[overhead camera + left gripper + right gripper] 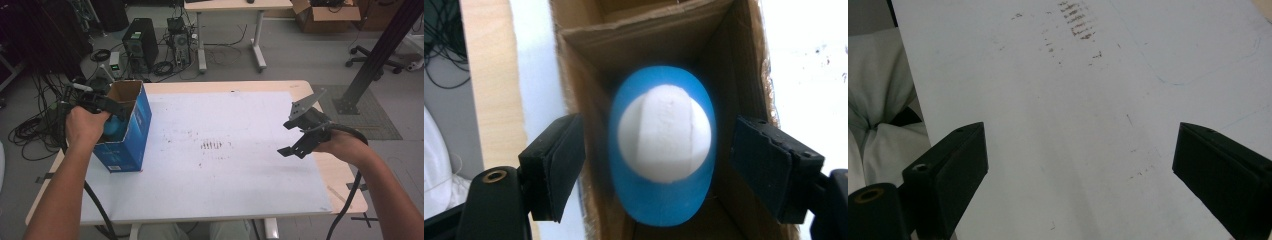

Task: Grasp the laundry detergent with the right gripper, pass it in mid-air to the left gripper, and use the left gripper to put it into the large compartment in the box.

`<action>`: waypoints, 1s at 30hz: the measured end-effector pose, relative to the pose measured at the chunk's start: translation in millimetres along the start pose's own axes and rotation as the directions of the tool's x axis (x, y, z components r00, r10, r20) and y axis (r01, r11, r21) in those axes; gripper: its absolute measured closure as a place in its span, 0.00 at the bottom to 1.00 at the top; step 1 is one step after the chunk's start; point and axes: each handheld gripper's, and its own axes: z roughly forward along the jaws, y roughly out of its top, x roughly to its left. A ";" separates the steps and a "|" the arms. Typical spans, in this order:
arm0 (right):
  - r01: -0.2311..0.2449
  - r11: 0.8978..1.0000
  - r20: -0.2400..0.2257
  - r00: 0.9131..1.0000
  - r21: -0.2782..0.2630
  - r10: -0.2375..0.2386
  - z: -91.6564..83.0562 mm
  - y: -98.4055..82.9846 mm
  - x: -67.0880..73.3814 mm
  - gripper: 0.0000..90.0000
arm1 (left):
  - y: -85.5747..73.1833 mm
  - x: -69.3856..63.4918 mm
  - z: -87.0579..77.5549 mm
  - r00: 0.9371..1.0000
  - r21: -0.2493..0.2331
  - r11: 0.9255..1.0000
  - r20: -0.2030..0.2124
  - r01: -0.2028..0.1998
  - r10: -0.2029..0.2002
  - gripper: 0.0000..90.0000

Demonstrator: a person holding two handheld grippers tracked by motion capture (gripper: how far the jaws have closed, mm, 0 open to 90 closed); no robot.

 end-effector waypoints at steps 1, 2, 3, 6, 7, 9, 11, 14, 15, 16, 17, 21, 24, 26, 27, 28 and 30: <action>0.003 1.000 0.001 1.000 -0.002 -0.003 -0.3 0.0 0.0 0.08 | 0.0 0.8 -2.3 1.000 -0.001 1.000 0.001 0.000 0.000 0.25; 0.005 1.000 0.004 1.000 -0.004 -0.005 -0.9 0.2 0.4 0.08 | -0.2 1.3 -4.6 1.000 -0.002 1.000 0.005 -0.001 0.001 0.24; 0.004 1.000 0.007 1.000 -0.006 -0.004 -1.9 0.7 1.3 0.08 | -0.3 1.4 -6.7 1.000 -0.002 1.000 0.008 -0.003 0.003 0.24; 0.006 1.000 0.010 1.000 -0.009 -0.006 -3.7 1.9 2.2 0.08 | -0.3 0.7 -14.9 1.000 -0.012 1.000 0.011 -0.012 0.012 0.21; 0.007 1.000 0.011 1.000 -0.007 -0.007 -4.7 2.4 2.6 0.08 | -0.1 0.3 -18.3 1.000 -0.016 1.000 0.010 -0.018 0.018 0.20; 0.007 1.000 0.013 1.000 -0.008 -0.006 -6.2 3.3 3.2 0.08 | 0.3 -1.0 -25.7 1.000 -0.028 0.999 0.019 -0.024 0.024 0.18; 0.007 1.000 0.014 1.000 -0.010 -0.006 -7.4 4.1 4.2 0.08 | 0.6 -3.0 -33.7 0.999 -0.043 0.999 0.023 -0.030 0.031 0.16; 0.010 1.000 0.014 1.000 -0.012 -0.010 -8.4 5.5 6.2 0.08 | 0.9 -7.8 -45.3 0.998 -0.058 0.997 0.029 -0.048 0.049 0.15; 0.011 1.000 0.015 1.000 -0.011 -0.011 -8.8 6.0 6.9 0.08 | 0.8 -9.8 -48.8 0.998 -0.067 0.996 0.033 -0.053 0.056 0.15; 0.013 1.000 0.018 1.000 -0.012 -0.013 -9.4 6.4 7.6 0.08 | 0.7 -12.3 -52.3 0.997 -0.073 0.995 0.032 -0.061 0.064 0.15; 0.013 1.000 0.020 1.000 -0.012 -0.012 -10.3 6.8 8.1 0.08 | 0.5 -15.2 -55.8 0.997 -0.079 0.994 0.032 -0.072 0.074 0.14; 0.013 1.000 0.026 1.000 -0.014 -0.013 -14.0 8.2 9.8 0.08 | 0.6 -26.1 -70.2 0.993 -0.103 0.990 0.050 -0.097 0.103 0.13; 0.014 1.000 0.027 1.000 -0.013 -0.014 -15.9 10.1 11.8 0.08 | 1.7 -35.5 -82.2 0.988 -0.122 0.983 0.050 -0.136 0.143 0.11; 0.015 1.000 0.027 1.000 -0.012 -0.015 -16.8 11.3 13.4 0.08 | 2.3 -42.7 -89.7 0.983 -0.133 0.977 0.053 -0.165 0.173 0.11; 0.018 1.000 0.027 0.999 -0.011 -0.018 -17.2 11.8 14.0 0.08 | 2.6 -46.4 -93.1 0.981 -0.138 0.974 0.049 -0.178 0.186 0.11; 0.017 1.000 0.027 0.999 -0.010 -0.017 -17.7 12.3 14.6 0.08 | 3.0 -50.1 -96.1 0.978 -0.143 0.971 0.051 -0.193 0.202 0.10; 0.017 1.000 0.029 0.999 -0.012 -0.017 -18.2 13.1 15.5 0.07 | 3.6 -57.8 -101.6 0.971 -0.148 0.963 0.053 -0.223 0.233 0.10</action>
